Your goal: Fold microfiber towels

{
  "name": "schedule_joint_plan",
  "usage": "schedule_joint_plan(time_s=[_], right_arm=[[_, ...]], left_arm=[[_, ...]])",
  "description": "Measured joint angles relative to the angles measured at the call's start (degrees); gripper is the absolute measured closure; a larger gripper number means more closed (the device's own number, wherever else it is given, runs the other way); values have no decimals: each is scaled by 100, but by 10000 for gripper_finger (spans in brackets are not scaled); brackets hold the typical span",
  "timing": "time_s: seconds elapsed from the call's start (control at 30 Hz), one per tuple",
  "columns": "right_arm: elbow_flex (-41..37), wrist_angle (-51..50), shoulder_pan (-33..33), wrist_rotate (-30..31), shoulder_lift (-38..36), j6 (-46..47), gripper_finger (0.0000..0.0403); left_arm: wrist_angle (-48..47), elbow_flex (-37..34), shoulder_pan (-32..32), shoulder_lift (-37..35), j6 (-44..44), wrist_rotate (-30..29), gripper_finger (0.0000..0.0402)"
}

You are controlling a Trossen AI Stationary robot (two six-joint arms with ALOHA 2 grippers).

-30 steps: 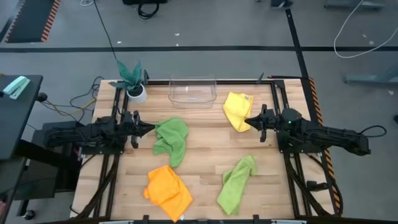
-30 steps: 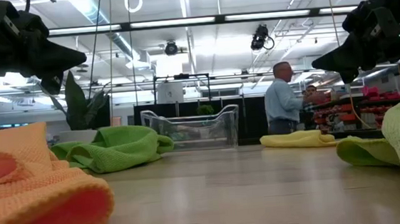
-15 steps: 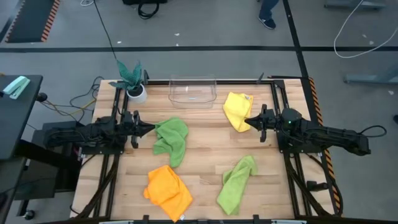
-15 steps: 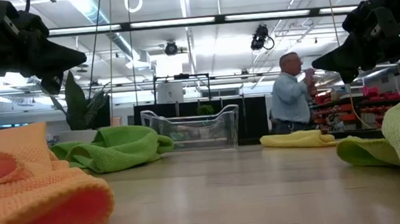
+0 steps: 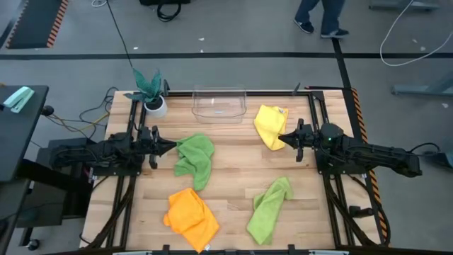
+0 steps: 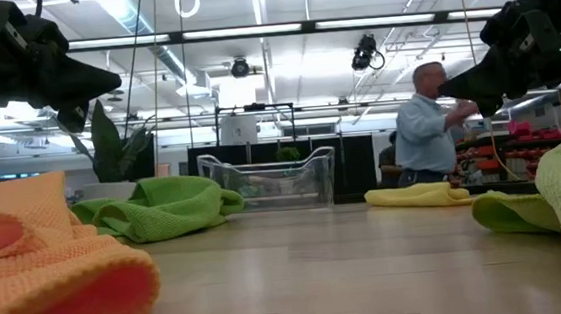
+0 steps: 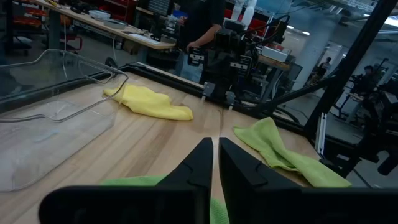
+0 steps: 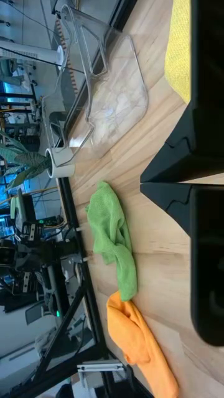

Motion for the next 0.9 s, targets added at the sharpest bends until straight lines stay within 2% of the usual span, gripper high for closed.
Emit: schedule_joint_plan(time_s=[0.47,0.9], right_arm=[[1,0,-2,0,-1,0,386],[0,-1,0,0,0,0,386]], left_arm=[[0,2,0,2,0,2,378],[0,1,0,1,-1,1,367]])
